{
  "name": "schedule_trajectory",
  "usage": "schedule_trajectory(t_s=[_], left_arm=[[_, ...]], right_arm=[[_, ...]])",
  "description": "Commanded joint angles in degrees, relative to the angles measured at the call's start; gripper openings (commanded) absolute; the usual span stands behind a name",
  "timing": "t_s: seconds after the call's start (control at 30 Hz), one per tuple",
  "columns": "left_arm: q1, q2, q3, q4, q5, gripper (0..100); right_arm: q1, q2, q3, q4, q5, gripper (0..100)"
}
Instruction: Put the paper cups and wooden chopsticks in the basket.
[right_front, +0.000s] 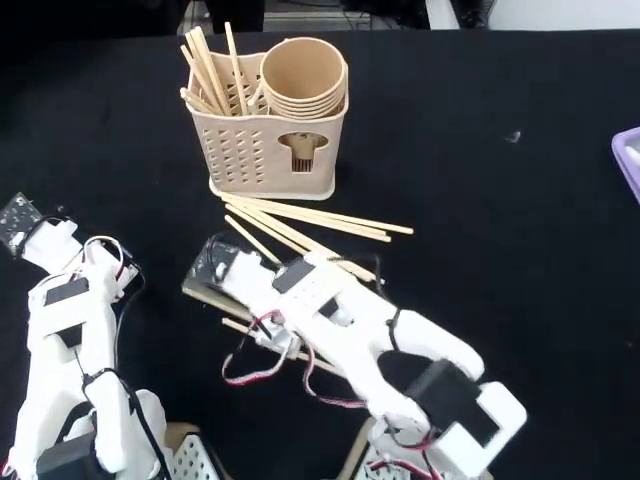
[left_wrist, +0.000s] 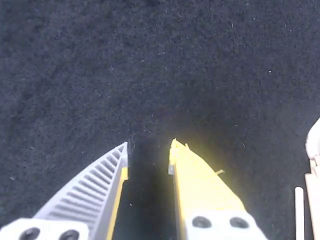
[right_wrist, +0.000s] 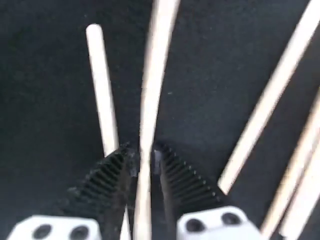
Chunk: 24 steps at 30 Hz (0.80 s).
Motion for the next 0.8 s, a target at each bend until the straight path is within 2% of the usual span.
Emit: schedule_trajectory(t_s=[0.0,0.17,0.33,0.53,0.77], left_arm=[[0.31,-0.97,-3.47,-0.97,0.53,14],[0.4,-0.97,-3.47,-0.97,0.53,14],[0.57,-0.97,-3.47,-0.97,0.53,14],[0.57,-0.97,-3.47,-0.97,0.53,14],[0.4,-0.97,-3.38,-0.97,0.53,14]], right_arm=[[-0.44,-7.34,-0.57,4.66,0.44,1.1],[-0.79,-17.8,4.62,6.59,0.44,1.1],[-0.7,-19.56,10.77,6.51,0.44,1.8],[-0.53,-19.56,12.62,6.51,0.26,18.5],[-0.7,-19.56,12.62,6.51,0.44,19.4]])
